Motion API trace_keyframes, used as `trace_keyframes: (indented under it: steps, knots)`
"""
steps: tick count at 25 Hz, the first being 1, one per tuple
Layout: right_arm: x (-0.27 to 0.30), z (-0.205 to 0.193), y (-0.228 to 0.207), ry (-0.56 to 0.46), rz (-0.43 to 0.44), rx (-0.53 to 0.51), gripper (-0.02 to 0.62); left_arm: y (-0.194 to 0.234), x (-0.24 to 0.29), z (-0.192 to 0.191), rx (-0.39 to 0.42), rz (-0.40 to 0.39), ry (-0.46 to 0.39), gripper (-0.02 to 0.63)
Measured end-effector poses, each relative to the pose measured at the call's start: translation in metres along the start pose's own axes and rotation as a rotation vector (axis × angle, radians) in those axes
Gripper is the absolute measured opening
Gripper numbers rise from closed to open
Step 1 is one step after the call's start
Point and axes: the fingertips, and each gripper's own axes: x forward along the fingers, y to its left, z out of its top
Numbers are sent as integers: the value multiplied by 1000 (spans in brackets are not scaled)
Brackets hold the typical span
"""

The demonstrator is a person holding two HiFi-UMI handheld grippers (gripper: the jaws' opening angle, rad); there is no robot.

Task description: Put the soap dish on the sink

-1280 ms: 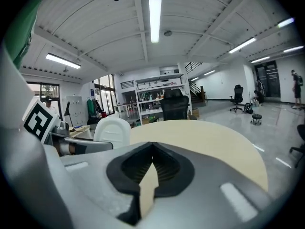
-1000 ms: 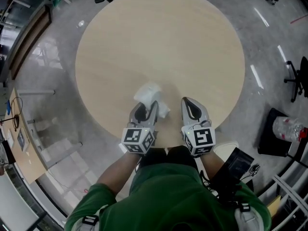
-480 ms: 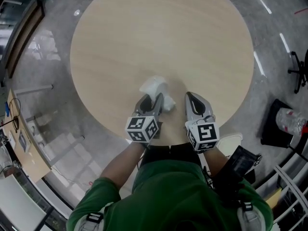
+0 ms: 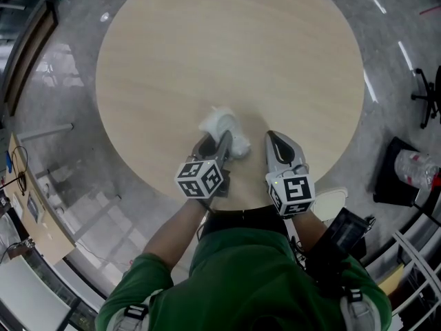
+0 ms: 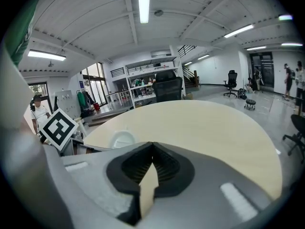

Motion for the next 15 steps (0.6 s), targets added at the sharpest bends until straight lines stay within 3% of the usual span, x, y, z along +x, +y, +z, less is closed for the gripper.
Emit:
trace_keyframes:
  steps: [15]
  knots:
    - [8, 8, 2, -8, 18, 2, 3, 18, 0, -11, 70, 105, 83, 215]
